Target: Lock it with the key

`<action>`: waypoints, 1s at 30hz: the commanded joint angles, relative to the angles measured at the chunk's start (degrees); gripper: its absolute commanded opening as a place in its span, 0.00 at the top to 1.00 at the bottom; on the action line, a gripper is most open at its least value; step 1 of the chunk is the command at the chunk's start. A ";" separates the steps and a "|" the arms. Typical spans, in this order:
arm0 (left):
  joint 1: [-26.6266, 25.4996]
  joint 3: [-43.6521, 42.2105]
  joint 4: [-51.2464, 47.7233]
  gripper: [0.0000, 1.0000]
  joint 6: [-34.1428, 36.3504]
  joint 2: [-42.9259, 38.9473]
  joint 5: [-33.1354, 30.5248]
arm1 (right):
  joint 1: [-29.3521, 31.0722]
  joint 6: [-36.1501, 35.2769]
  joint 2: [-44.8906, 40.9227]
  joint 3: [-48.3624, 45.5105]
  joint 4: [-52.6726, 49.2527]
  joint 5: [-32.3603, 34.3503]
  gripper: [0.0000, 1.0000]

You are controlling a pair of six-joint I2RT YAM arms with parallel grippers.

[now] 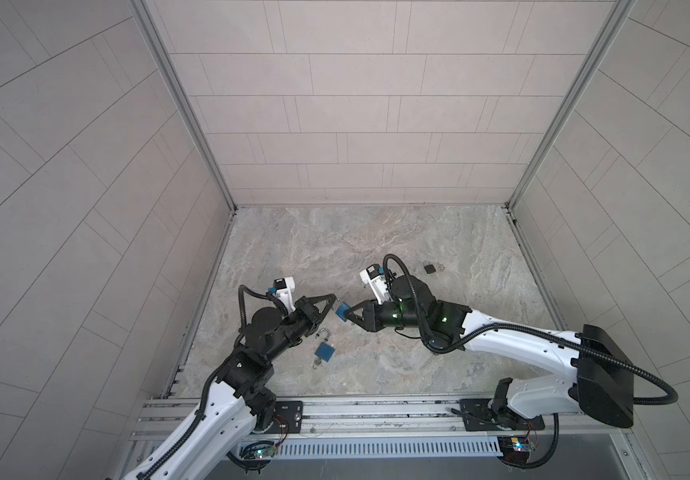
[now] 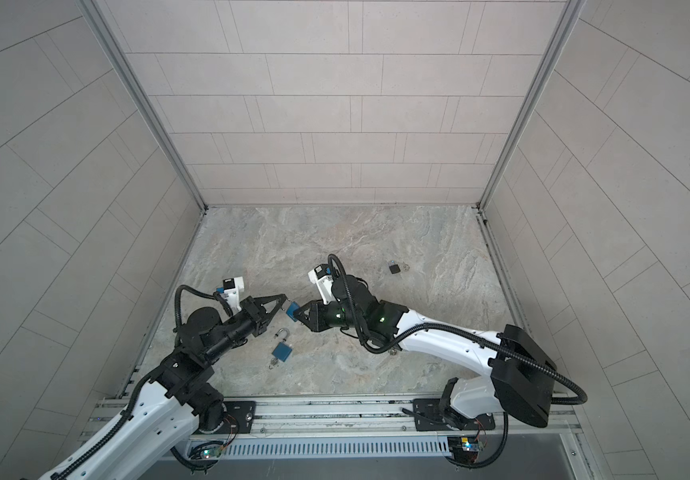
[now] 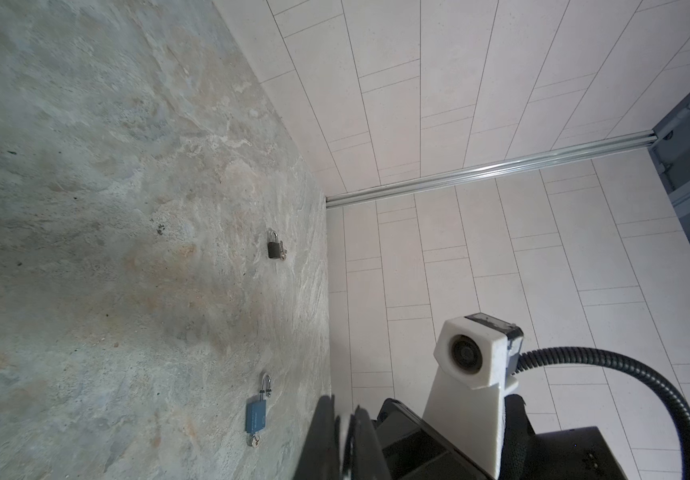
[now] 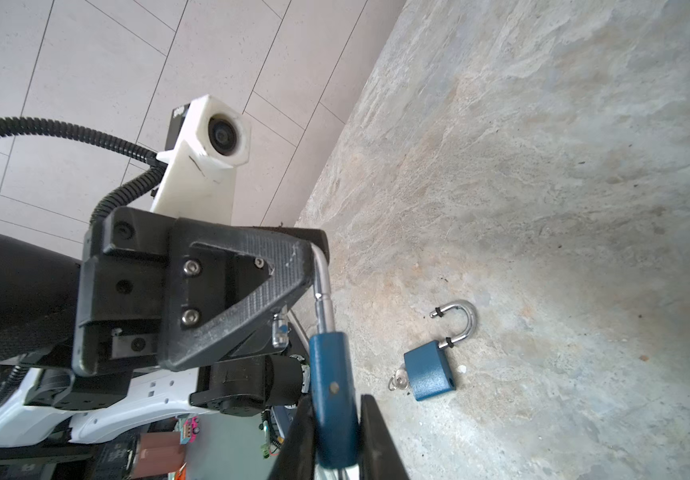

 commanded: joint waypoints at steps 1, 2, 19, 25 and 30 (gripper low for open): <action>-0.37 -3.15 3.82 1.00 5.19 -0.55 2.95 | -3.30 4.78 -3.56 0.72 -0.54 2.02 1.00; -0.37 -3.73 4.41 1.00 5.21 -0.86 3.01 | -3.94 5.19 -4.08 0.33 -0.02 1.38 1.00; -0.37 -4.46 8.93 1.00 7.49 0.61 4.84 | -8.24 4.69 -5.52 1.20 -1.46 -7.92 1.00; -0.37 -4.20 10.38 1.00 8.38 2.80 6.27 | -10.14 4.37 -4.22 3.04 -1.43 -12.82 1.00; -0.36 -4.75 12.33 1.00 8.94 3.87 6.58 | -11.61 4.63 -2.33 5.51 -2.99 -15.95 1.00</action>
